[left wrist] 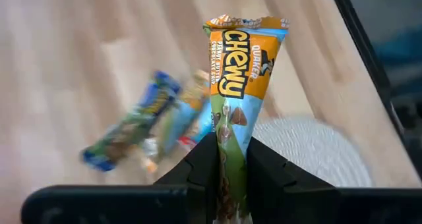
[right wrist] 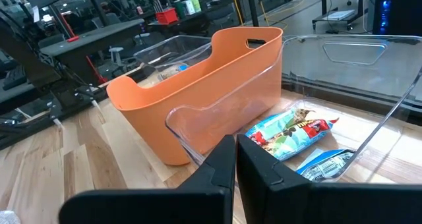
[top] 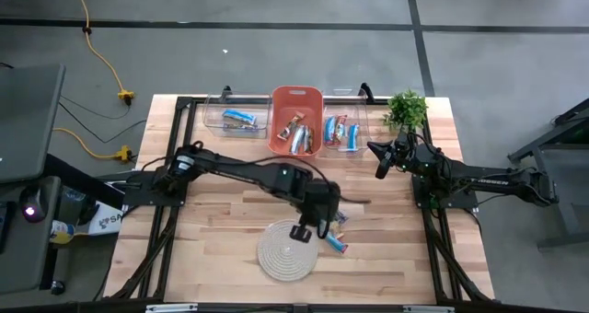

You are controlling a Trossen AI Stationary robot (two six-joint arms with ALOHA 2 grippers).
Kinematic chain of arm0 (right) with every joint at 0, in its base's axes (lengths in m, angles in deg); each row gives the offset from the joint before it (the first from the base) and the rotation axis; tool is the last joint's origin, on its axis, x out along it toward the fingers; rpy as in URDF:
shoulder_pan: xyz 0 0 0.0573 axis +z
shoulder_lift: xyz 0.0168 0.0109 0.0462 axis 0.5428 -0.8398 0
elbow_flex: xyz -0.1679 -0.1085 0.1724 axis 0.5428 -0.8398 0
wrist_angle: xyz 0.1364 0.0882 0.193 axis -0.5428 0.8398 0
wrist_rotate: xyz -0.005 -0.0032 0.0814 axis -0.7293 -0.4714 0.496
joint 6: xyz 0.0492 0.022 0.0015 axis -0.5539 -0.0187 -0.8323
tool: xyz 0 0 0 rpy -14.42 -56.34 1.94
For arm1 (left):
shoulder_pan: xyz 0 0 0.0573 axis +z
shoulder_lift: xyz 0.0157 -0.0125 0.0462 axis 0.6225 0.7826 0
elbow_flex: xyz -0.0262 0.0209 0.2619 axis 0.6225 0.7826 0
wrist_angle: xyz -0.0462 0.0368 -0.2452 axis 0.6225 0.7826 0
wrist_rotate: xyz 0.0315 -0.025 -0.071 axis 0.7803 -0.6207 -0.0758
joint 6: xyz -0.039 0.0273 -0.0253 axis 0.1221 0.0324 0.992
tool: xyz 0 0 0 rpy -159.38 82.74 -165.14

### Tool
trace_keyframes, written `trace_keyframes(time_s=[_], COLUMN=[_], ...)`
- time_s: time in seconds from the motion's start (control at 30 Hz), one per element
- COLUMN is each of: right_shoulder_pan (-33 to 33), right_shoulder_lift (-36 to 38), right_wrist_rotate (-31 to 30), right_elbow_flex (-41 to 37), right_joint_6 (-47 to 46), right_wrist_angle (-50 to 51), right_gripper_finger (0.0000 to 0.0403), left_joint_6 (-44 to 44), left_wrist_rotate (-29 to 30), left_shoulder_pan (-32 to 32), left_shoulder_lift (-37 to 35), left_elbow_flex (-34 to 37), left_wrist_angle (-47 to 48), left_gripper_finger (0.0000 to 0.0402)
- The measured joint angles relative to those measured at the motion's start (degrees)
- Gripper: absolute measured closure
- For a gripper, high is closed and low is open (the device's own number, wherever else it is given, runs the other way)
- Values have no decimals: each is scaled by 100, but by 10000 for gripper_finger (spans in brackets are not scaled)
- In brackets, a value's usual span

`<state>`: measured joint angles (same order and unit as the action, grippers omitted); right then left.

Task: Pick and place Granola Bars by type
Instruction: Put the yellow granola bar into the orange bin

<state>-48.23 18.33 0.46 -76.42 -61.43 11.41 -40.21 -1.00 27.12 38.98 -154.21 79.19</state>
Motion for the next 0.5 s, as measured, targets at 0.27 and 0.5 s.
trace_keyframes(time_s=[0.27,0.5], right_shoulder_pan=[0,0], right_shoulder_lift=[2,2], right_wrist_rotate=[0,2], right_elbow_flex=[1,0], right_joint_6=[0,0], right_wrist_angle=[-1,0], right_gripper_finger=[402,402], left_joint_6=[1156,1481], left_wrist_rotate=[1618,3482], left_shoulder_pan=[135,169], left_shoulder_lift=[0,-241], left_elbow_flex=[-1369,-1489], left_wrist_angle=[264,-588], left_gripper_finger=[346,346])
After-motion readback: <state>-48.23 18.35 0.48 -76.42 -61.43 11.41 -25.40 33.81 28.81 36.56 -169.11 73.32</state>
